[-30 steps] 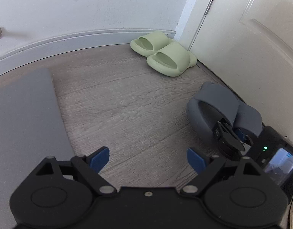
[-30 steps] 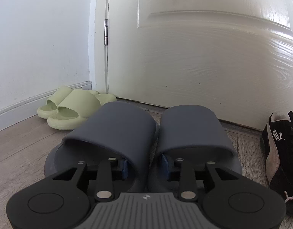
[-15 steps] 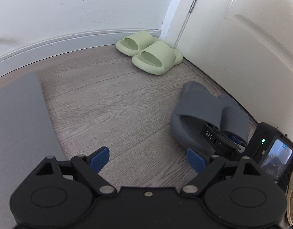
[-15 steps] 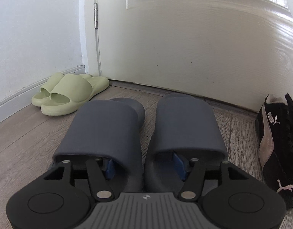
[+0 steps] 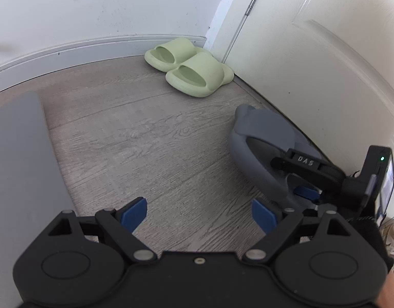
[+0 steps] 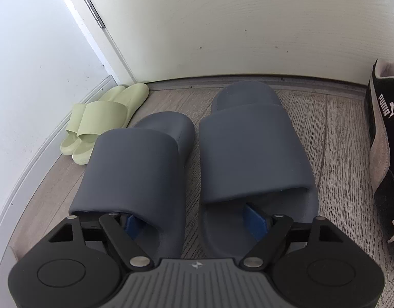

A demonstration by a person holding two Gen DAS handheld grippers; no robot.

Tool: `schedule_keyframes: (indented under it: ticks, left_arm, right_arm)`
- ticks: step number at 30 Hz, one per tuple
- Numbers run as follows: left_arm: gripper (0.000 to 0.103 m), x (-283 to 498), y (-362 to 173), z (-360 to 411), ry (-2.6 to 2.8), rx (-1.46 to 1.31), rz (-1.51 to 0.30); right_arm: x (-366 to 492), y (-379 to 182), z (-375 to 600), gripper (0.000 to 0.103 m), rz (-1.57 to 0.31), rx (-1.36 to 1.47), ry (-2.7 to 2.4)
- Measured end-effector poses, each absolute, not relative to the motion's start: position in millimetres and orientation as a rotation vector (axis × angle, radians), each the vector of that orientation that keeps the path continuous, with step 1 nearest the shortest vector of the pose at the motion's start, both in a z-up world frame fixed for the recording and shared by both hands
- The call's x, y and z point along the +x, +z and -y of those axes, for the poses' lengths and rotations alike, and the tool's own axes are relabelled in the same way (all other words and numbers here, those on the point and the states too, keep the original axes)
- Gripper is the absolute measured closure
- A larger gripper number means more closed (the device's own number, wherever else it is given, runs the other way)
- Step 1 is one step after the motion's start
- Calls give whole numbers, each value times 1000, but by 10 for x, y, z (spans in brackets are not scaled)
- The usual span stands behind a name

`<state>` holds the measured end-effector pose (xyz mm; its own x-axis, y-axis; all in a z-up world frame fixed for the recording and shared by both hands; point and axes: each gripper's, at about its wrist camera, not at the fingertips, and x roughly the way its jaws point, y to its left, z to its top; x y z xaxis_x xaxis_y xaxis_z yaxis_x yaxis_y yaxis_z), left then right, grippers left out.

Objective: Organize scattered shoes
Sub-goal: 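Carry the grey slides with the right tool toward the green slides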

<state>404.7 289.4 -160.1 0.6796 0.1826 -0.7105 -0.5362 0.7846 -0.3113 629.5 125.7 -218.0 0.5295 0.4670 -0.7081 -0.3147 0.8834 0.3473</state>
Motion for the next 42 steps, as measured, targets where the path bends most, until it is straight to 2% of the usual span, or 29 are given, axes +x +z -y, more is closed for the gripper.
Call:
schedule_keyframes:
  ticks: [1, 6, 15, 29, 35, 36, 42]
  left_arm:
    - [14, 4093, -1624, -2886, 426, -526, -723]
    - [14, 4337, -1652, -2814, 329, -527, -700]
    - [14, 4714, -1802, -2585, 347, -369, -743]
    - [16, 4829, -2034, -2541, 361, -291, -825]
    - [17, 4891, -2069, -2504, 329, -268, -830]
    - [21, 4906, -2088, -2492, 347, -243, -839]
    - [26, 4920, -2077, -2587, 362, -271, -851]
  right_arm:
    - [6279, -2179, -1256, 13, -894, 162, 458]
    - [6229, -2189, -1193, 13, -876, 158, 453]
    - [6204, -2207, -1223, 13, -850, 91, 475]
    - [6014, -2172, -1214, 13, -835, -122, 547]
    - [6099, -2113, -1044, 12, -959, -103, 626]
    - [6120, -2097, -1023, 12, -994, -99, 655]
    - [6203, -2005, -965, 11, -1103, -74, 709]
